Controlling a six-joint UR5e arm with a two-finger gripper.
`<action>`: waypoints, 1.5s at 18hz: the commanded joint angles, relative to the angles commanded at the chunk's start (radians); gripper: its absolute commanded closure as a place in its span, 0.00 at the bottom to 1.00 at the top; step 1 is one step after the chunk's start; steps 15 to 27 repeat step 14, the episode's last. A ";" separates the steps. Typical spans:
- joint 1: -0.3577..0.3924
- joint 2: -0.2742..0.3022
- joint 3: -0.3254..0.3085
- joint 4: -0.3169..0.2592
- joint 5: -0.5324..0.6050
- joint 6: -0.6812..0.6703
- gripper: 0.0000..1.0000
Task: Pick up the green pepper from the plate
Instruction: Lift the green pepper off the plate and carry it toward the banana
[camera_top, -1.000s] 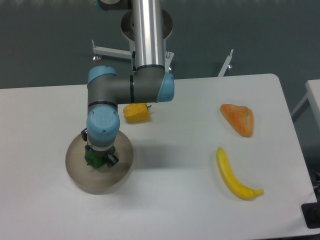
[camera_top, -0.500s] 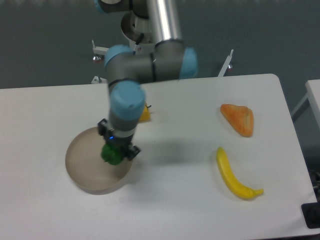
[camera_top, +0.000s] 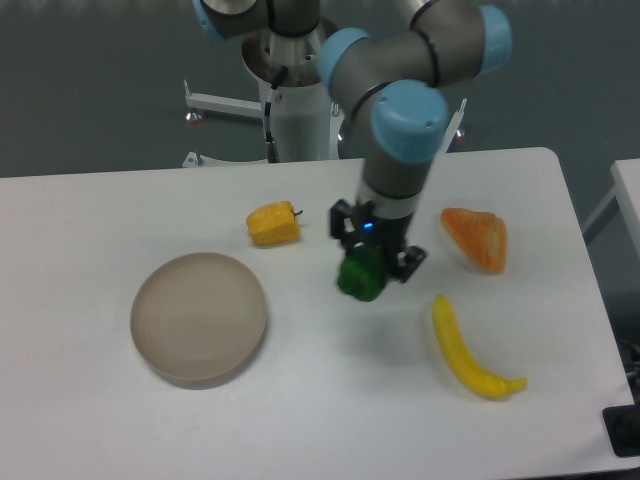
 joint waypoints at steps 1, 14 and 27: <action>0.012 -0.003 0.000 0.000 0.002 0.054 0.98; 0.025 -0.037 0.028 -0.029 0.064 0.223 0.98; 0.025 -0.037 0.028 -0.029 0.064 0.223 0.98</action>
